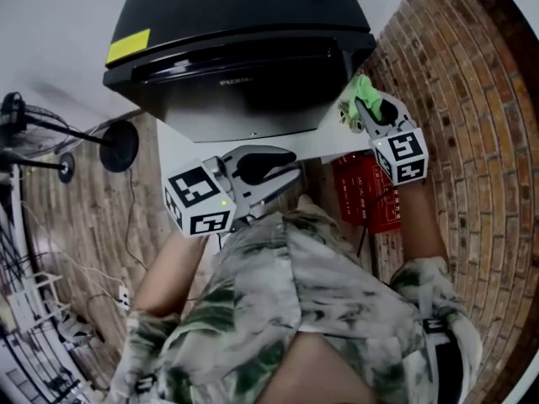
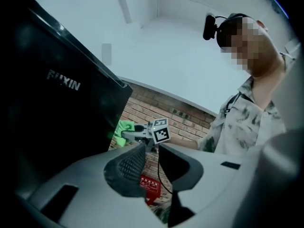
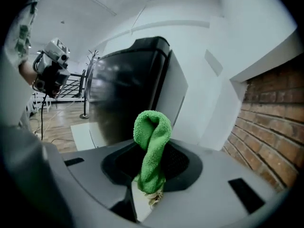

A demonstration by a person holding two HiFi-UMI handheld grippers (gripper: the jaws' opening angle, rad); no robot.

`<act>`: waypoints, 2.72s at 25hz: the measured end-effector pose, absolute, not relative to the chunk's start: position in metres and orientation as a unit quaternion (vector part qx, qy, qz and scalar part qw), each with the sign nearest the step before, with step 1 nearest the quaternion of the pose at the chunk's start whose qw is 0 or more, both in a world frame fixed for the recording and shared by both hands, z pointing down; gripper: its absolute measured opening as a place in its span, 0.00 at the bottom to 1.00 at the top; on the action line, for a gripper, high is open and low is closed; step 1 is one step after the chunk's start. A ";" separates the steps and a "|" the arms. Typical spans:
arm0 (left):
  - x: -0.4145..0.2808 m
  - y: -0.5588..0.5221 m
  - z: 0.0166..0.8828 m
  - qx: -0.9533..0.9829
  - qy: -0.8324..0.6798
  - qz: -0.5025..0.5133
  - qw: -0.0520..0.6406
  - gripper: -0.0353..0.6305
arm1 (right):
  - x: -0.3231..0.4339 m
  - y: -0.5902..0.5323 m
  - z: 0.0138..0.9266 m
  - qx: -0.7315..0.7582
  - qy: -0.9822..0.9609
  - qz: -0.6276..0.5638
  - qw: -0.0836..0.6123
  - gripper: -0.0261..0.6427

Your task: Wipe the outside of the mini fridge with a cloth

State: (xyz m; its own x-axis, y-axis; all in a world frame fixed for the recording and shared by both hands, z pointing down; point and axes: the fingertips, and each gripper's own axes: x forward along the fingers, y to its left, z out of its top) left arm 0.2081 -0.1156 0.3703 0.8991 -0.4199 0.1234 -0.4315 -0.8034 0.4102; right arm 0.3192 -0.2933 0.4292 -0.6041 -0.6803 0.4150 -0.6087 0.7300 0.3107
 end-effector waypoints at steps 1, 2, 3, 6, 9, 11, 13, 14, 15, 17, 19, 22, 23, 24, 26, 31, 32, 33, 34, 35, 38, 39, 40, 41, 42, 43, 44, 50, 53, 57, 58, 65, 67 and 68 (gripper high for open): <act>0.201 -0.109 0.372 0.951 -0.222 0.015 0.216 0.20 | 0.317 -0.282 0.422 0.368 -0.893 -0.064 0.253 0.22; 0.194 -0.102 0.373 0.952 -0.221 0.019 0.212 0.20 | 0.313 -0.271 0.415 0.373 -0.893 -0.061 0.244 0.22; 0.186 -0.096 0.375 0.953 -0.220 0.023 0.207 0.20 | 0.307 -0.260 0.409 0.376 -0.894 -0.060 0.236 0.22; 0.169 -0.079 0.383 0.955 -0.217 0.030 0.199 0.20 | 0.289 -0.226 0.394 0.381 -0.897 -0.064 0.215 0.22; 0.157 -0.069 0.390 0.954 -0.224 0.035 0.196 0.20 | 0.267 -0.193 0.389 0.367 -0.904 -0.069 0.205 0.22; 0.154 -0.062 0.394 0.952 -0.234 0.038 0.193 0.20 | 0.255 -0.175 0.390 0.351 -0.910 -0.076 0.209 0.22; 0.153 -0.056 0.396 0.950 -0.242 0.040 0.193 0.20 | 0.245 -0.163 0.389 0.332 -0.915 -0.086 0.212 0.22; 0.151 -0.053 0.396 0.948 -0.248 0.041 0.195 0.20 | 0.238 -0.160 0.388 0.322 -0.918 -0.091 0.211 0.22; 0.149 -0.051 0.396 0.946 -0.254 0.042 0.198 0.20 | 0.231 -0.158 0.386 0.312 -0.922 -0.096 0.209 0.22; 0.144 -0.041 0.397 0.940 -0.268 0.046 0.206 0.20 | 0.214 -0.152 0.384 0.285 -0.931 -0.104 0.203 0.22; 0.137 -0.030 0.400 0.935 -0.280 0.056 0.210 0.20 | 0.196 -0.144 0.383 0.260 -0.939 -0.110 0.196 0.22; 0.120 -0.018 0.403 0.929 -0.297 0.062 0.214 0.20 | 0.172 -0.134 0.382 0.244 -0.945 -0.113 0.184 0.22; 0.114 -0.014 0.404 0.927 -0.300 0.059 0.216 0.20 | 0.164 -0.130 0.383 0.240 -0.947 -0.114 0.183 0.22; 0.107 -0.010 0.406 0.927 -0.301 0.056 0.217 0.20 | 0.154 -0.125 0.383 0.236 -0.947 -0.115 0.183 0.22; 0.090 -0.003 0.406 0.929 -0.298 0.051 0.215 0.20 | 0.133 -0.115 0.381 0.232 -0.947 -0.121 0.185 0.22; 0.033 0.009 0.401 0.944 -0.261 0.044 0.195 0.20 | 0.073 -0.100 0.363 0.250 -0.936 -0.152 0.196 0.22; 0.021 0.013 0.400 0.948 -0.250 0.047 0.191 0.20 | 0.059 -0.097 0.360 0.258 -0.932 -0.156 0.199 0.22; 0.006 0.018 0.398 0.952 -0.239 0.051 0.186 0.20 | 0.043 -0.093 0.357 0.266 -0.929 -0.160 0.201 0.22; -0.011 0.023 0.397 0.954 -0.232 0.055 0.182 0.20 | 0.025 -0.090 0.353 0.273 -0.927 -0.162 0.201 0.22; -0.030 0.027 0.395 0.956 -0.226 0.058 0.177 0.20 | 0.006 -0.086 0.349 0.280 -0.925 -0.163 0.198 0.22; -0.085 0.043 0.392 0.960 -0.209 0.067 0.174 0.20 | -0.050 -0.073 0.340 0.299 -0.921 -0.166 0.184 0.22; -0.099 0.049 0.393 0.961 -0.201 0.068 0.177 0.20 | -0.065 -0.068 0.338 0.306 -0.919 -0.168 0.184 0.22; -0.112 0.053 0.394 0.962 -0.194 0.068 0.179 0.20 | -0.078 -0.064 0.335 0.312 -0.916 -0.172 0.185 0.22; -0.123 0.056 0.395 0.963 -0.189 0.070 0.181 0.20 | -0.091 -0.061 0.332 0.317 -0.912 -0.178 0.189 0.22; -0.133 0.058 0.396 0.963 -0.184 0.071 0.183 0.20 | -0.104 -0.060 0.330 0.318 -0.910 -0.185 0.192 0.22; -0.141 0.058 0.397 0.964 -0.180 0.071 0.184 0.20 | -0.116 -0.058 0.328 0.318 -0.908 -0.192 0.194 0.22; -0.146 0.059 0.398 0.964 -0.177 0.068 0.187 0.20 | -0.126 -0.058 0.327 0.316 -0.907 -0.197 0.197 0.22; -0.145 0.043 0.387 0.963 -0.175 0.041 0.199 0.20 | -0.146 -0.074 0.306 0.317 -0.892 -0.241 0.214 0.22; -0.142 0.041 0.385 0.965 -0.168 0.048 0.195 0.20 | -0.147 -0.089 0.294 0.321 -0.883 -0.267 0.216 0.22; -0.149 0.031 0.390 0.967 -0.157 0.049 0.196 0.20 | -0.163 -0.101 0.285 0.331 -0.872 -0.284 0.221 0.22; -0.150 0.030 0.391 0.968 -0.148 0.049 0.196 0.20 | -0.168 -0.103 0.284 0.334 -0.868 -0.290 0.226 0.22; -0.181 0.010 0.377 0.979 -0.056 0.032 0.192 0.20 | -0.201 -0.142 0.262 0.396 -0.806 -0.342 0.276 0.22; -0.203 0.007 0.373 0.982 -0.033 0.038 0.182 0.20 | -0.214 -0.156 0.257 0.417 -0.781 -0.358 0.297 0.22; -0.215 0.003 0.373 0.983 -0.024 0.042 0.178 0.20 | -0.221 -0.164 0.256 0.426 -0.765 -0.369 0.311 0.22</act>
State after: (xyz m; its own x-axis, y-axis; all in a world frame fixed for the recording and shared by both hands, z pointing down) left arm -0.2145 0.0031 0.3732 0.9953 -0.0316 0.0915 -0.0617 -0.9355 0.3480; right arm -0.2214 -0.1643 0.2556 -0.4432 -0.8818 0.1615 -0.4229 0.3645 0.8296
